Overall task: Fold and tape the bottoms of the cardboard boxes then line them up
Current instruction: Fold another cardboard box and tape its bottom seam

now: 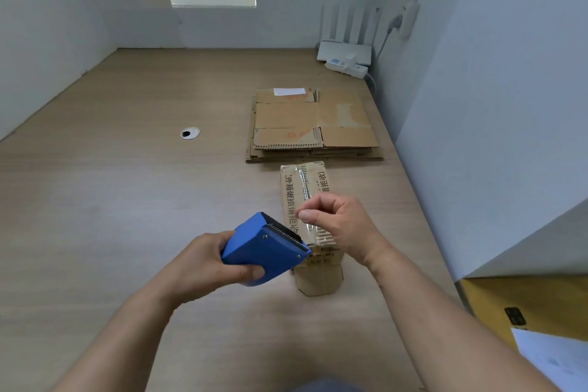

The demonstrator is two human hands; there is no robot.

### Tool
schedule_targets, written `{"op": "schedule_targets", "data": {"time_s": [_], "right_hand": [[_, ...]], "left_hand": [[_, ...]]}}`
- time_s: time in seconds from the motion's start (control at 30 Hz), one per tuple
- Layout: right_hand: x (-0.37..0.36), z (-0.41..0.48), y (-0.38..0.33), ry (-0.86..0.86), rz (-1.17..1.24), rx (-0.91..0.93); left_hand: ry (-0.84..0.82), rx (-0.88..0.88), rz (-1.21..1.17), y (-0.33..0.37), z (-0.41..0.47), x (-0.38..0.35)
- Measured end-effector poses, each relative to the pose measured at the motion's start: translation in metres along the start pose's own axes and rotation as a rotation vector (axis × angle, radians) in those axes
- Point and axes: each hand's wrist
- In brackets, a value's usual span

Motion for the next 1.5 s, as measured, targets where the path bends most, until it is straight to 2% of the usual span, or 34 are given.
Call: {"op": "schedule_targets", "data": {"time_s": [0.13, 0.27, 0.37, 0.53, 0.67, 0.73, 0.8, 0.87, 1.03, 1.17, 1.4, 1.5], "right_hand": [[0.003, -0.003, 0.003, 0.032, -0.094, 0.023], [0.012, -0.009, 0.004, 0.043, 0.020, 0.014], [0.015, -0.010, 0.004, 0.096, 0.057, 0.012], [0.019, -0.013, 0.002, 0.084, 0.086, -0.039], [0.018, -0.015, 0.010, 0.238, 0.075, -0.103], [0.030, -0.020, 0.018, 0.391, 0.116, -0.166], [0.050, -0.027, 0.025, 0.478, 0.018, -0.233], [0.054, -0.030, 0.031, 0.429, -0.093, -0.298], [0.030, -0.031, 0.055, 0.448, -0.120, -0.411], [0.026, -0.031, 0.062, 0.489, -0.141, -0.438], [0.019, -0.028, 0.075, 0.471, -0.209, -0.490], [0.016, -0.027, 0.080, 0.458, -0.165, -0.509]], "left_hand": [[-0.033, 0.007, -0.068, 0.006, 0.003, -0.002], [-0.073, -0.028, -0.144, 0.009, 0.009, -0.001], [-0.124, -0.017, -0.134, 0.012, 0.013, -0.002], [-0.143, 0.007, -0.086, 0.021, 0.017, -0.001], [-0.141, 0.027, -0.017, 0.028, 0.019, 0.014], [-0.150, 0.065, 0.046, 0.023, 0.015, 0.030], [-0.138, 0.129, 0.103, 0.013, 0.009, 0.047], [-0.155, 0.200, 0.182, 0.005, 0.007, 0.055], [-0.208, 0.299, 0.306, -0.001, 0.015, 0.055], [-0.182, 0.327, 0.357, -0.006, 0.026, 0.054], [-0.166, 0.414, 0.493, -0.018, 0.051, 0.047], [-0.178, 0.445, 0.505, -0.021, 0.063, 0.040]]}}
Point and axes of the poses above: each hand's wrist, its own z-axis towards the middle knuckle, its own x-axis out of the back of the hand, y = z × x, and after that the axes turned 5 degrees about -y, right-handed
